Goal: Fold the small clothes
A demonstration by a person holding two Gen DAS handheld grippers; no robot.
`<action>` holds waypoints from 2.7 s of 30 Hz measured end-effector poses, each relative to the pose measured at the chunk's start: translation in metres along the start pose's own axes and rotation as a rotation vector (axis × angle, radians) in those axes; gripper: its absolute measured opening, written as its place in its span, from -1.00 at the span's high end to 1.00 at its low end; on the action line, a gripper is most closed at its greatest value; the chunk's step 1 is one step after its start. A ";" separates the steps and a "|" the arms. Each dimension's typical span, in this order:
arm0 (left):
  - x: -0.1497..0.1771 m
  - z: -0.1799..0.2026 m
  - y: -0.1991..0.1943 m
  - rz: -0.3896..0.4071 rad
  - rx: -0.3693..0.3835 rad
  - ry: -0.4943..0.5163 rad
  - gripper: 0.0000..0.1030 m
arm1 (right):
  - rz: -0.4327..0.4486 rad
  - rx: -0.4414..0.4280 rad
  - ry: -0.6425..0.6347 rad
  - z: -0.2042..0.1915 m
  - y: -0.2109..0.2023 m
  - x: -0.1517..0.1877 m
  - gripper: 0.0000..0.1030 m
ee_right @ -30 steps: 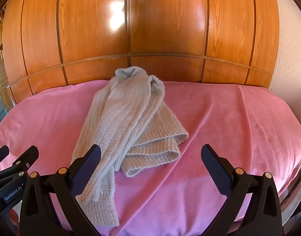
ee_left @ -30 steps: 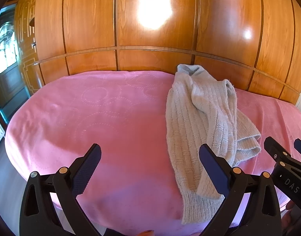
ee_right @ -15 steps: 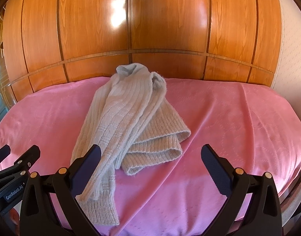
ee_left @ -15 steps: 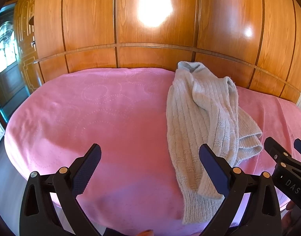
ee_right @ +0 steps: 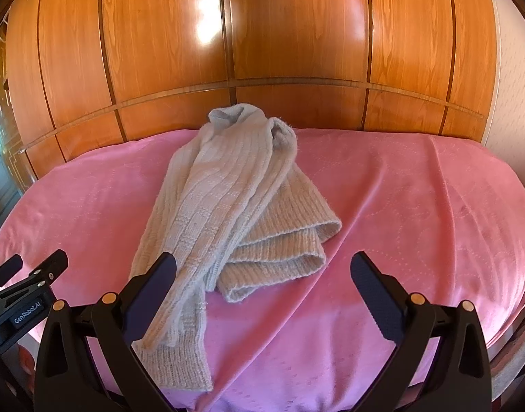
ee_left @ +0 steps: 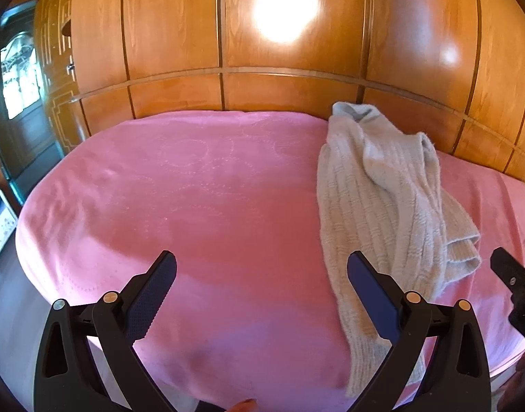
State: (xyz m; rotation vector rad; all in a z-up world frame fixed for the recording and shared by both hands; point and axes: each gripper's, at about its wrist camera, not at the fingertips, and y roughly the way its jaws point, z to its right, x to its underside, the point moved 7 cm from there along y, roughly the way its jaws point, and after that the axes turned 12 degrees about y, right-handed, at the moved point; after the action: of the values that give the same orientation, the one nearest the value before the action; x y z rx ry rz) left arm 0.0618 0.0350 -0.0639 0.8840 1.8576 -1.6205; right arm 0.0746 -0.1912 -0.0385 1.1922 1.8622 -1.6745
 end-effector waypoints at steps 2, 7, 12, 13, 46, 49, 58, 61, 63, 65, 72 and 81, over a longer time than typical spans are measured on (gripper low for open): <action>0.001 0.000 0.001 -0.003 -0.001 0.000 -0.91 | -0.006 -0.001 0.005 0.001 0.001 0.001 -0.96; 0.002 0.001 0.002 -0.005 -0.001 0.008 -0.91 | -0.015 -0.018 0.010 0.002 0.003 0.002 -0.96; 0.005 0.002 0.005 -0.020 0.010 0.014 -0.91 | -0.036 -0.049 0.013 0.000 0.005 0.004 -0.96; 0.005 0.001 0.006 -0.023 0.013 0.014 -0.91 | -0.042 -0.058 0.014 -0.001 0.005 0.004 -0.96; 0.043 -0.019 0.052 -0.197 0.169 -0.061 -0.56 | -0.296 -0.246 0.011 -0.052 0.091 0.022 0.15; 0.048 -0.015 0.057 -0.230 0.249 -0.086 -0.13 | -0.290 -0.242 -0.049 -0.051 0.093 0.024 0.63; 0.037 0.041 0.065 -0.242 0.446 0.010 -0.02 | -0.010 0.041 -0.163 0.044 0.061 -0.058 0.79; 0.036 0.067 0.067 -0.249 0.478 0.062 -0.30 | 0.042 0.191 -0.124 0.100 0.076 -0.099 0.80; 0.036 0.086 0.066 -0.240 0.479 0.127 -0.46 | 0.060 0.286 -0.082 0.139 0.089 -0.127 0.80; 0.038 0.100 0.067 -0.241 0.475 0.188 -0.46 | 0.071 0.377 -0.061 0.170 0.104 -0.149 0.80; 0.042 0.118 0.065 -0.184 0.491 0.310 0.79 | -0.046 0.509 0.087 0.256 0.178 -0.183 0.77; -0.028 -0.007 0.067 -0.101 0.468 -0.023 0.82 | -0.100 0.220 0.144 0.205 0.165 -0.153 -0.19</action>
State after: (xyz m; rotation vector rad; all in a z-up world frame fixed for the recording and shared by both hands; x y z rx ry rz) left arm 0.1314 0.0430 -0.0853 0.9631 1.5495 -2.1683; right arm 0.2370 -0.4460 -0.0759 1.3587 1.8876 -1.9363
